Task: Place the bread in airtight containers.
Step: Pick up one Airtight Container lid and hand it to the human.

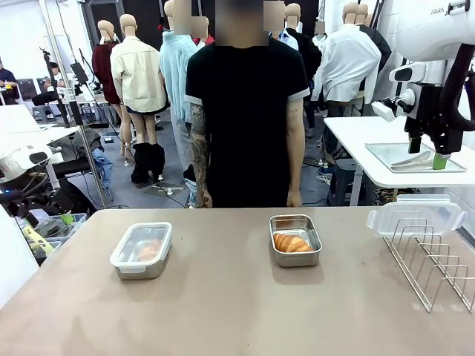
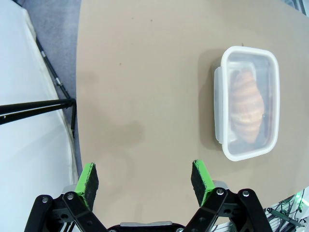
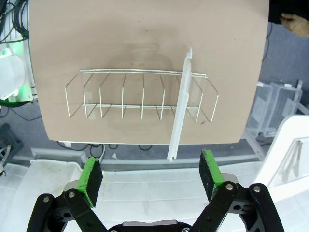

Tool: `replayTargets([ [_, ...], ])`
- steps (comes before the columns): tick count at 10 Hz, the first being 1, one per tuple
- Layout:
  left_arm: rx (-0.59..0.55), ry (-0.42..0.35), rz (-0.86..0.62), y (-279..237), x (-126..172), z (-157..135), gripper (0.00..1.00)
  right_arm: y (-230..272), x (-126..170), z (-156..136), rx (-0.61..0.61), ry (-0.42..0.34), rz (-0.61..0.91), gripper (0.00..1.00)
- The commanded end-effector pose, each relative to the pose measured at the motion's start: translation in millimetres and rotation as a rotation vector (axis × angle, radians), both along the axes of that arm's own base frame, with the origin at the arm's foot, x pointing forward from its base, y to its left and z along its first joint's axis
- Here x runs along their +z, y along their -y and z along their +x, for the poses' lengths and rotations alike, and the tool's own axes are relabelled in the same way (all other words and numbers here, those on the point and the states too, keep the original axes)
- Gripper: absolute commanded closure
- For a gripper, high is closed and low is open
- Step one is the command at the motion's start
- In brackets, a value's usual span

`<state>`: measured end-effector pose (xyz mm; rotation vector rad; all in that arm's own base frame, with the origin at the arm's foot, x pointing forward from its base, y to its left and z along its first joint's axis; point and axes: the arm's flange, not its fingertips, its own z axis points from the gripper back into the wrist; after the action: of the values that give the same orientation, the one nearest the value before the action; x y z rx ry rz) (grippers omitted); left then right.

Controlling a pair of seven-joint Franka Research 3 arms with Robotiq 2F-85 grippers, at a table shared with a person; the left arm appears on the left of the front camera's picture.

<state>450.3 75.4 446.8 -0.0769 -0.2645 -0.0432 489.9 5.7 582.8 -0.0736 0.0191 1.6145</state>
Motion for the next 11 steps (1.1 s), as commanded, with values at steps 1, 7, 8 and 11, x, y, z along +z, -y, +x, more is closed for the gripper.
replayTargets([
  [1, 0.015, 0.001, 0.01, -0.7, 0.1, -2.0, 0.0, 0.7, 2.6, 0.3, 0.019, -0.009, -0.002, 0.0],
  [7, 0.015, 0.001, 0.01, -0.7, 0.1, -2.0, 0.0, 0.7, 2.6, 0.3, 0.019, -0.009, -0.002, 0.0],
  [8, 0.015, 0.001, 0.01, -0.7, 0.1, -2.0, 0.0, 0.7, 2.6, 0.3, 0.019, -0.009, -0.002, 0.0],
  [11, 0.015, 0.001, 0.01, -0.7, 0.1, -2.0, 0.0, 0.7, 2.6, 0.3, 0.019, -0.009, -0.002, 0.0],
])
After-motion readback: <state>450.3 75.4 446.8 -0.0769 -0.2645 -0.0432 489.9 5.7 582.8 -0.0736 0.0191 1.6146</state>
